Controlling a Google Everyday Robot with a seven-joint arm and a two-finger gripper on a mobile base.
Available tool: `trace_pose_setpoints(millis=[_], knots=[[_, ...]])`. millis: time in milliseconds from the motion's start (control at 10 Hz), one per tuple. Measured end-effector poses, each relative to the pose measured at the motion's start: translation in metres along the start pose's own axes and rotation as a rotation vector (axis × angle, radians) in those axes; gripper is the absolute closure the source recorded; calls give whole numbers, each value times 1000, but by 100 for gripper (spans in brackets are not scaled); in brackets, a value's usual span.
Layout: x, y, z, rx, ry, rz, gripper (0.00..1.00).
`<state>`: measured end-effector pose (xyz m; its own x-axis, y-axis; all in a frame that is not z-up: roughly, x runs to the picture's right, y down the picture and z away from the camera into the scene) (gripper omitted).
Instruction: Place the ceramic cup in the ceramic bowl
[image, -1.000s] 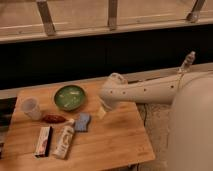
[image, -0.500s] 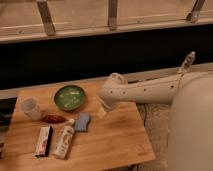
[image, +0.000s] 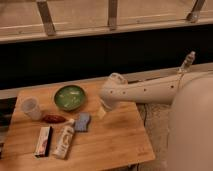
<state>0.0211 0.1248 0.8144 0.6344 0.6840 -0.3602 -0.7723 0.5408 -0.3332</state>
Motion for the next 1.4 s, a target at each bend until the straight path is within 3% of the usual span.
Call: trace_pose_setpoints(millis=[200, 500, 900, 1200, 1400], knots=[[0, 0, 0, 0, 0, -1, 20], [-25, 0, -10, 52, 3, -67, 20], [-110, 45, -19, 97, -2, -247, 20], [-167, 96, -33, 111, -39, -385, 20], [-169, 95, -35, 118, -38, -390, 20]])
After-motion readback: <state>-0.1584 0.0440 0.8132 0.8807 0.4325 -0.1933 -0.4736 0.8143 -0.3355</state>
